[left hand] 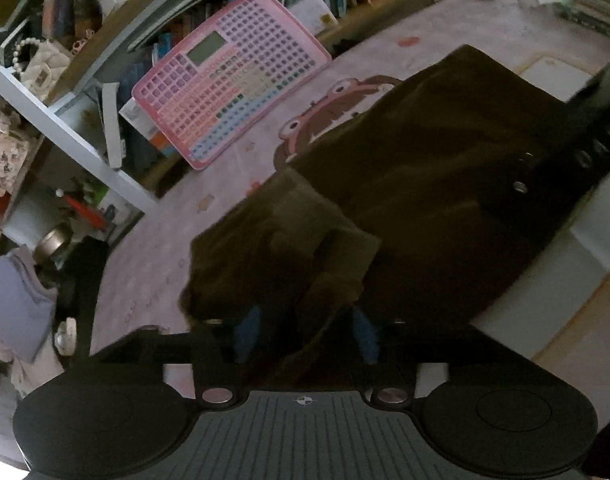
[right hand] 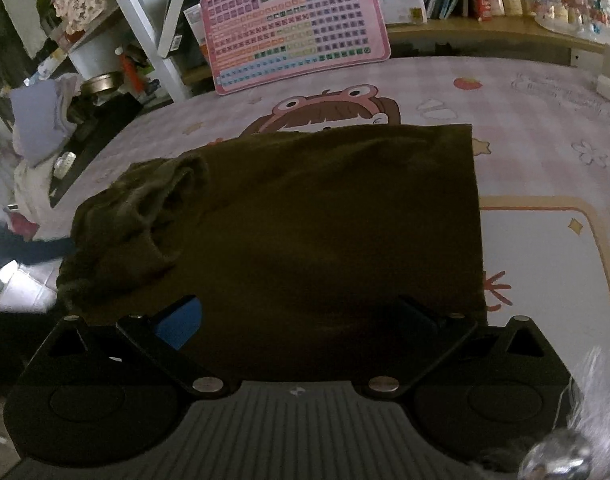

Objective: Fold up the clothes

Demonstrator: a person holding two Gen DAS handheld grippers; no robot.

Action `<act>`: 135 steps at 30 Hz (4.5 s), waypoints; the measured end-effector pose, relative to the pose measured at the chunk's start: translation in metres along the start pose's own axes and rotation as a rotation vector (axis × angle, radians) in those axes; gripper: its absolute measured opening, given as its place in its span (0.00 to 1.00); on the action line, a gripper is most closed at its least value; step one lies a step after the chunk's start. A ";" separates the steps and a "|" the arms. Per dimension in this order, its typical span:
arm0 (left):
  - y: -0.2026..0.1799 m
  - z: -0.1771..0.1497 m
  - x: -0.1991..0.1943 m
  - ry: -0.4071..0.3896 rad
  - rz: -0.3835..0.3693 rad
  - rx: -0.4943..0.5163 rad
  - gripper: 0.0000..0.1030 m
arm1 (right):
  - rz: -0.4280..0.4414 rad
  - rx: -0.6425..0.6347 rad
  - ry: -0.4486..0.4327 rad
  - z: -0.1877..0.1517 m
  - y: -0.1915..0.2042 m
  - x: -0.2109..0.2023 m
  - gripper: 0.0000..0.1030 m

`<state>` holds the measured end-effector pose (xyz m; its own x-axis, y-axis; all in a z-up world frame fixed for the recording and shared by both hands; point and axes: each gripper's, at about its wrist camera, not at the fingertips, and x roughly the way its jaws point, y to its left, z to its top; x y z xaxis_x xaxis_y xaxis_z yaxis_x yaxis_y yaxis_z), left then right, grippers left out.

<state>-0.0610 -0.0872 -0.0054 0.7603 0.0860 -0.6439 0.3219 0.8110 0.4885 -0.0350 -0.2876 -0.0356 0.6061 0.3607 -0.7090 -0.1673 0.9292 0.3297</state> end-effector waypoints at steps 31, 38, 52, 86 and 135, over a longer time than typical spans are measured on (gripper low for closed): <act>0.114 -0.086 -0.027 0.049 -0.033 -0.911 0.93 | 0.387 0.562 0.193 0.063 0.038 0.098 0.76; 0.126 -0.089 -0.027 0.024 -0.043 -0.894 0.93 | 0.553 0.620 0.160 0.061 0.037 0.082 0.17; 0.116 -0.077 -0.022 0.023 -0.097 -0.846 0.93 | 0.357 0.488 0.141 0.040 0.022 0.065 0.42; 0.001 -0.032 -0.047 0.043 -0.142 -0.691 0.93 | -0.089 0.101 -0.032 -0.029 -0.019 -0.088 0.80; -0.062 0.018 -0.050 0.079 0.052 -0.801 0.95 | 0.177 0.289 0.159 0.023 -0.123 -0.069 0.75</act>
<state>-0.1087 -0.1523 0.0069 0.7111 0.1515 -0.6866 -0.2378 0.9708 -0.0321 -0.0389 -0.4283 -0.0130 0.4552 0.5432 -0.7055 -0.0183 0.7979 0.6025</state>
